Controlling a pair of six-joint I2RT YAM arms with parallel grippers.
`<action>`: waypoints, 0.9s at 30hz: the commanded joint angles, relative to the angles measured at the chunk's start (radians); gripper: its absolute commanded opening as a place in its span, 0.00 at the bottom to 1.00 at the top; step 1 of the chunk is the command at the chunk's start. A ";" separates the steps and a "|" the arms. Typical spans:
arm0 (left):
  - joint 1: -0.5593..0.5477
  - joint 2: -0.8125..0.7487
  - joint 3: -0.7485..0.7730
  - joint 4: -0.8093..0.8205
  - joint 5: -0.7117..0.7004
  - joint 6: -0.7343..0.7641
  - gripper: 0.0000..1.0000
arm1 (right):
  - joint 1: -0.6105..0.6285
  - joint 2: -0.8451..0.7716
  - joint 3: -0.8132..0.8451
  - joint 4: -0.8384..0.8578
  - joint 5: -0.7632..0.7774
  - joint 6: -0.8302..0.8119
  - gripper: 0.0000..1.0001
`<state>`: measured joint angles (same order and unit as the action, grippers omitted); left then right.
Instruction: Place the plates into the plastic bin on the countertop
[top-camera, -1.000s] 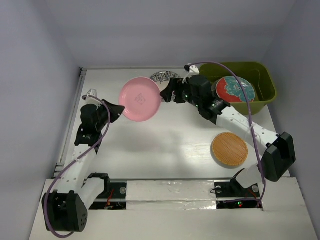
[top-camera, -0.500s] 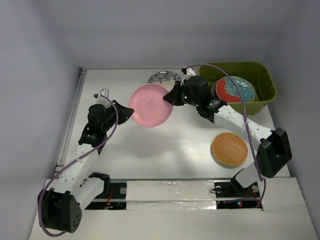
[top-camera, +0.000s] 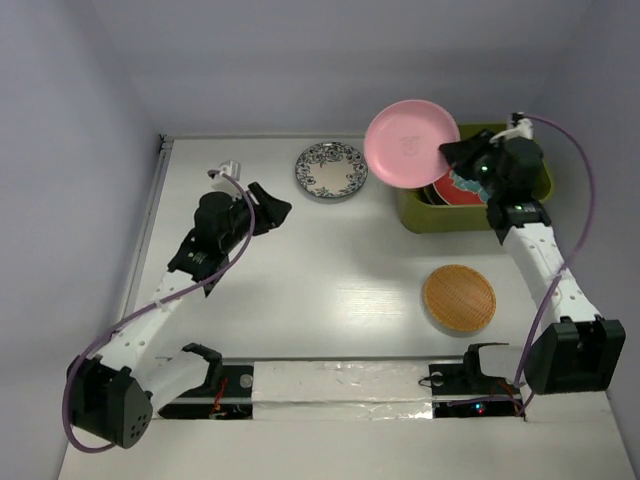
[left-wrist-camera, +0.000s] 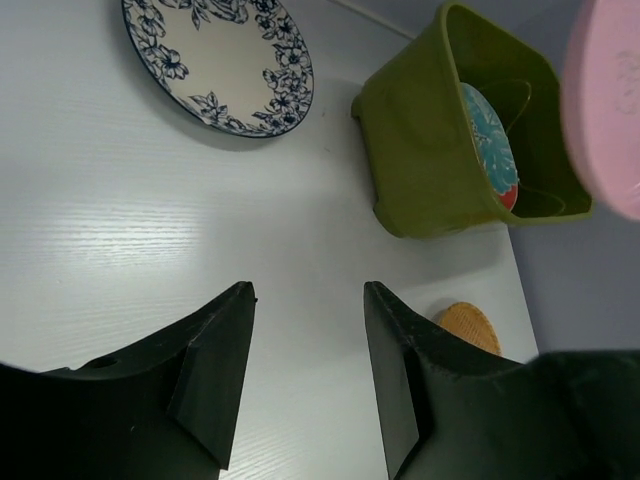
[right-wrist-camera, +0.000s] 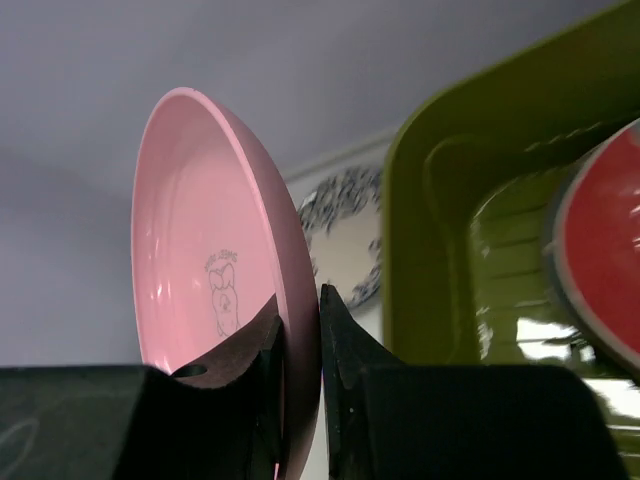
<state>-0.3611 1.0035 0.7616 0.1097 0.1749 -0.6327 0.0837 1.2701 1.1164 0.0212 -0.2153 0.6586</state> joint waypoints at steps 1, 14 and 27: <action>-0.059 0.058 0.082 -0.011 -0.092 0.031 0.45 | -0.129 -0.031 0.008 0.082 -0.055 0.045 0.00; -0.147 0.421 0.312 -0.054 -0.288 0.090 0.49 | -0.375 0.198 0.035 0.076 0.026 0.070 0.00; -0.038 0.751 0.490 0.013 -0.180 -0.013 0.59 | -0.384 0.200 0.036 -0.001 0.159 0.035 0.80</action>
<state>-0.4248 1.7344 1.1870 0.0826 -0.0341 -0.6113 -0.2951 1.5249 1.1229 -0.0170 -0.0872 0.7082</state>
